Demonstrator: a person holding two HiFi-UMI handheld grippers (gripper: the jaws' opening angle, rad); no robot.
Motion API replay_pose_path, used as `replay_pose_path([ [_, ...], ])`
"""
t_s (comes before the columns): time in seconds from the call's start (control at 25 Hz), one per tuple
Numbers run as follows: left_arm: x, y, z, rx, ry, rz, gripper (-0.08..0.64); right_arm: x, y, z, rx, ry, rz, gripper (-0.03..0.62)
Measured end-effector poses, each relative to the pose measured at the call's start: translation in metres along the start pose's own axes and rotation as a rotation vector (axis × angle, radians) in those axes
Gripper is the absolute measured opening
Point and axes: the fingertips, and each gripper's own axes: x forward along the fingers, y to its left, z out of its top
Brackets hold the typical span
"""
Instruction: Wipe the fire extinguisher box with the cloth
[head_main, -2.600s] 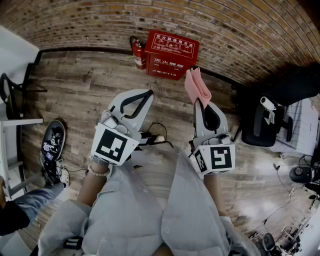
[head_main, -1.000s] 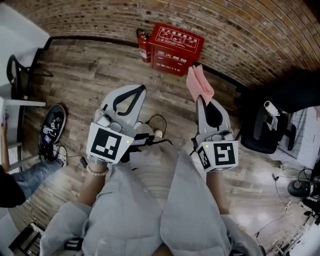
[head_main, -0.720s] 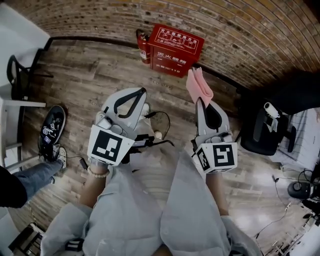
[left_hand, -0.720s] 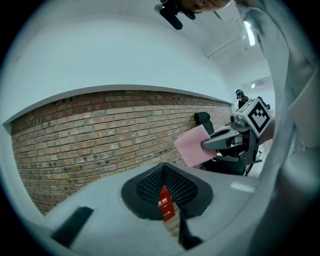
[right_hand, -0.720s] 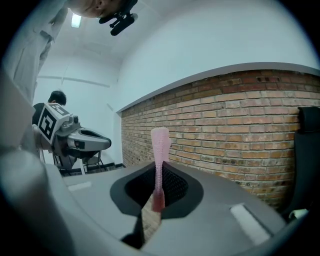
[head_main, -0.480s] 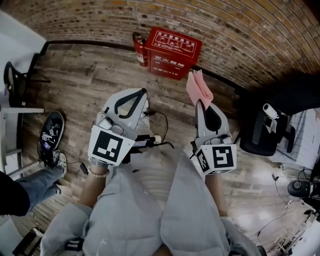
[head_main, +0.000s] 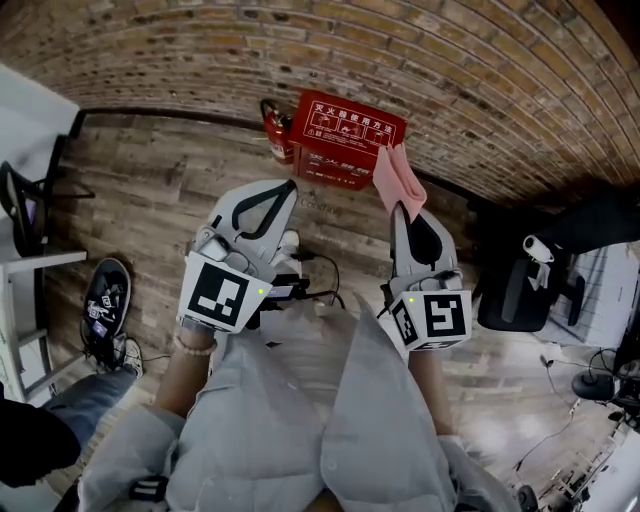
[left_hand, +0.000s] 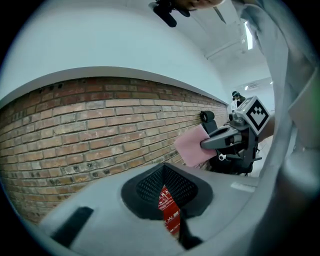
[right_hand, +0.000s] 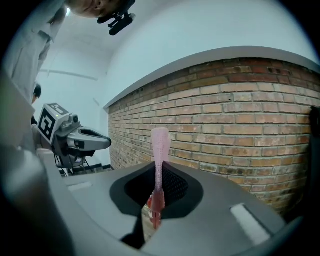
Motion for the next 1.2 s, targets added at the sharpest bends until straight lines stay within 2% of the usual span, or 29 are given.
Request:
replay_pose_path([
  [0.2, 0.035, 0.043, 0.002, 0.012, -0.002, -0.050, -0.003, 0.045, -0.010, 0.011, 0.011, 0.012, -0.037, 0.021],
  [0.4, 0.059, 0.064, -0.001, 0.039, 0.003, -0.102, -0.003, 0.075, -0.020, 0.014, 0.028, 0.025, -0.073, 0.021],
  [0.68, 0.077, 0.076, -0.007, -0.092, 0.003, -0.143, -0.003, 0.090, -0.026, 0.005, 0.036, 0.074, -0.100, 0.021],
  [0.84, 0.091, 0.073, -0.010, -0.072, 0.015, -0.167, -0.003, 0.091, -0.034, -0.003, 0.047, 0.096, -0.115, 0.021],
  [1.08, 0.102, 0.076, -0.017, -0.066, 0.032, -0.140, -0.003, 0.099, -0.045, -0.019, 0.047, 0.138, -0.080, 0.021],
  [1.2, 0.105, 0.081, -0.019, -0.100, 0.031, -0.105, -0.003, 0.107, -0.053, -0.029, 0.037, 0.162, -0.048, 0.021],
])
